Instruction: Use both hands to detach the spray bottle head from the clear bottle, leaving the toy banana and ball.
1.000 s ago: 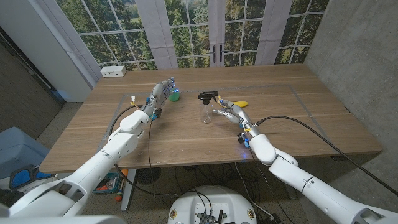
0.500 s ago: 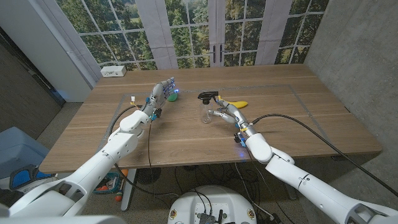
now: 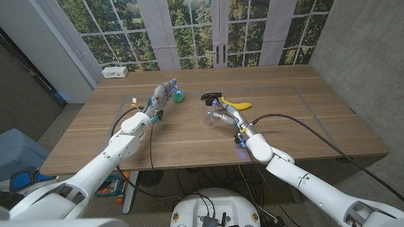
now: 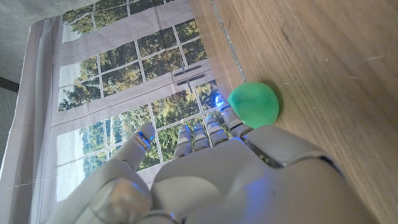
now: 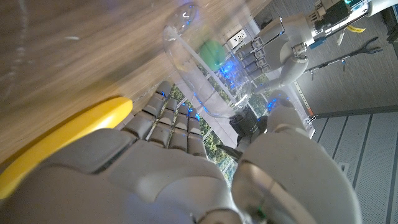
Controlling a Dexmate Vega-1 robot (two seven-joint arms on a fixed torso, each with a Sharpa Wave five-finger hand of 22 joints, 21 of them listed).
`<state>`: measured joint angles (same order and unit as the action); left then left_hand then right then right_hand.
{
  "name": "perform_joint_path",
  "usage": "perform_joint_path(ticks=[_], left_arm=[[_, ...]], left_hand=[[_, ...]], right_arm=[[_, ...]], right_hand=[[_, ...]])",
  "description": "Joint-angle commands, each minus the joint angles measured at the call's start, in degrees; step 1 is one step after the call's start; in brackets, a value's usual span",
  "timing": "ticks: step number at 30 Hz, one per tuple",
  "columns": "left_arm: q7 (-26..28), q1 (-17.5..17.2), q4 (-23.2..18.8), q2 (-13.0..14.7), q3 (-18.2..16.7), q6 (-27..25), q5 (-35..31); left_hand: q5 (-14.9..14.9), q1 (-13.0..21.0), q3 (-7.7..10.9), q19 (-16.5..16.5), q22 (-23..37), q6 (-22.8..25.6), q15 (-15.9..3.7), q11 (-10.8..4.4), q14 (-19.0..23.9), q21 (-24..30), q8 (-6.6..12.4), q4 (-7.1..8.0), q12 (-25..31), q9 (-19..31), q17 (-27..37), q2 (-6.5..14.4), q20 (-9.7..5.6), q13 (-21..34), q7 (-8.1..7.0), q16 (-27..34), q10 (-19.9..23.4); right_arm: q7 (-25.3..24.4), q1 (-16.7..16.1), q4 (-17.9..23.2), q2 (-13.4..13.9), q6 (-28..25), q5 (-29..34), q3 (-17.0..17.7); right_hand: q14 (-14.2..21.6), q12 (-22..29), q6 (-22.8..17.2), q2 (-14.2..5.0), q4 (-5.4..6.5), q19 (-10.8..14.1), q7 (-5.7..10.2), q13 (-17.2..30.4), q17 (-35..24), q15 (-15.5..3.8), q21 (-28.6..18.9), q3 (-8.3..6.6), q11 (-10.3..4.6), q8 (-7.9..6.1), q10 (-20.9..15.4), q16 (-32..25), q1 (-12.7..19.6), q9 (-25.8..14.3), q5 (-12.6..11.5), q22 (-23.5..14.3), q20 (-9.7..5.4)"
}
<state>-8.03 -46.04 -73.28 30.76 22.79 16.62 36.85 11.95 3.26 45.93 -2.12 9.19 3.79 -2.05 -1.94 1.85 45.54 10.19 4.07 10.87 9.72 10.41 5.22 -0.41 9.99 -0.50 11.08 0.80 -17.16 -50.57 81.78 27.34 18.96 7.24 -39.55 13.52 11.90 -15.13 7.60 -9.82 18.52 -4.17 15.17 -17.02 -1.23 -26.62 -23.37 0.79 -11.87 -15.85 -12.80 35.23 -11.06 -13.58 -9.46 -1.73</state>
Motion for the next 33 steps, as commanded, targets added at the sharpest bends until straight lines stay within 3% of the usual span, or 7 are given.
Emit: perform_joint_path(ticks=[1, 19, 22, 24, 28, 30, 33], left_arm=[[-0.4, 0.1, 0.4, 0.0, -0.1, 0.2, 0.2], [-0.5, 0.2, 0.5, 0.2, -0.4, 0.0, 0.5], [-0.5, 0.3, 0.6, 0.2, -0.3, 0.0, 0.4], [-0.5, 0.4, 0.7, 0.2, -0.4, 0.0, 0.4], [-0.6, 0.5, 1.0, 0.1, -0.3, 0.0, 0.4], [-0.7, 0.6, 1.1, 0.1, -0.3, 0.0, 0.4], [-0.9, 0.7, 1.3, 0.1, -0.3, -0.1, 0.5]], left_hand=[[0.3, -0.6, -0.12, 0.3, 0.3, 0.4, -0.57, -0.32, 0.4, -0.2, 0.19, -0.11, 0.2, 0.1, 0.1, 3.5, -0.10, 0.1, 0.17, 0.2, 0.5], [0.3, -0.7, -0.12, 0.5, 0.4, 0.4, -0.63, -0.38, 0.5, -0.6, 0.20, -0.07, 0.1, 0.1, 0.1, 3.4, -0.10, 0.1, 0.15, 0.2, 0.5], [0.3, -0.7, -0.12, 0.5, 0.4, 0.5, -0.59, -0.33, 0.5, -0.7, 0.21, -0.07, 0.2, 0.2, 0.1, 3.4, -0.11, 0.1, 0.15, 0.2, 0.6], [0.3, -0.7, -0.13, 0.5, 0.4, 0.5, -0.60, -0.35, 0.5, -0.8, 0.22, -0.07, 0.2, 0.2, 0.1, 3.4, -0.07, 0.1, 0.13, 0.2, 0.6], [0.3, -0.7, -0.13, 0.6, 0.4, 0.6, -0.59, -0.31, 0.6, -0.9, 0.24, -0.06, 0.2, 0.2, 0.1, 3.4, -0.06, 0.1, 0.10, 0.2, 0.6], [0.4, -0.7, -0.13, 0.6, 0.4, 0.6, -0.60, -0.30, 0.6, -0.9, 0.24, -0.06, 0.2, 0.2, 0.0, 3.4, -0.04, 0.1, 0.12, 0.2, 0.6], [0.4, -0.7, -0.13, 0.7, 0.4, 0.7, -0.60, -0.34, 0.6, -1.0, 0.26, -0.06, 0.2, 0.2, 0.0, 3.4, -0.04, 0.1, 0.08, 0.2, 0.6]], right_arm=[[0.9, 2.1, -2.6, -1.3, 1.0, 0.3, -1.2], [1.0, 5.2, -6.9, -3.3, 0.4, 1.6, -3.2], [-0.1, 5.4, -7.1, -3.6, -0.3, 2.5, -3.5], [-1.1, 5.3, -7.0, -3.8, -0.9, 3.2, -3.6], [-3.6, 5.1, -6.9, -4.1, -2.0, 4.7, -3.8], [-4.5, 5.0, -7.0, -4.3, -2.1, 4.9, -3.8], [-5.9, 4.9, -7.2, -4.7, -2.3, 5.4, -3.8]], right_hand=[[0.1, 0.3, -0.1, -0.10, 0.20, 0.4, 0.61, 0.1, 0.0, -0.15, 0.3, 0.00, -0.28, -0.23, -0.2, -0.6, 0.7, -0.3, -0.3, -0.2, 0.48], [1.0, 0.6, -0.7, -0.94, 0.33, 2.6, 1.20, 0.2, -0.1, -0.61, 0.3, -0.09, -0.79, -0.47, -0.9, -1.2, 2.6, -0.3, -0.8, -0.4, 1.84], [1.6, 0.8, -1.3, -1.47, 0.34, 3.3, 1.86, 0.2, -0.2, -1.02, 0.4, -0.22, -1.83, -0.70, -1.4, -1.7, 3.5, -0.4, -0.9, -0.4, 2.29], [2.6, 1.1, -1.8, -2.22, 0.18, 4.4, 2.51, 0.3, -0.4, -1.73, 0.3, -0.58, -2.34, -0.91, -2.1, -2.2, 4.9, -0.4, -1.1, -0.5, 2.70], [6.8, 2.2, -5.3, -4.09, 0.34, 7.1, 5.38, 0.5, -1.7, -4.67, 0.0, -0.76, -4.15, -2.07, -5.6, -5.0, 7.9, -0.3, -0.9, -0.8, 2.95], [9.3, 3.4, -8.9, -5.53, 0.70, 8.8, 7.16, 0.8, -3.2, -6.50, -0.4, -0.37, -5.48, -3.21, -9.2, -7.3, 9.2, -0.3, -0.5, -1.1, 2.39], [15.4, 6.0, -16.2, -9.71, 0.92, 12.1, 8.86, 2.2, -7.8, -9.77, -1.8, 0.76, -6.81, -5.39, -16.5, -13.5, 11.9, -0.4, 1.6, -1.6, 0.09]])
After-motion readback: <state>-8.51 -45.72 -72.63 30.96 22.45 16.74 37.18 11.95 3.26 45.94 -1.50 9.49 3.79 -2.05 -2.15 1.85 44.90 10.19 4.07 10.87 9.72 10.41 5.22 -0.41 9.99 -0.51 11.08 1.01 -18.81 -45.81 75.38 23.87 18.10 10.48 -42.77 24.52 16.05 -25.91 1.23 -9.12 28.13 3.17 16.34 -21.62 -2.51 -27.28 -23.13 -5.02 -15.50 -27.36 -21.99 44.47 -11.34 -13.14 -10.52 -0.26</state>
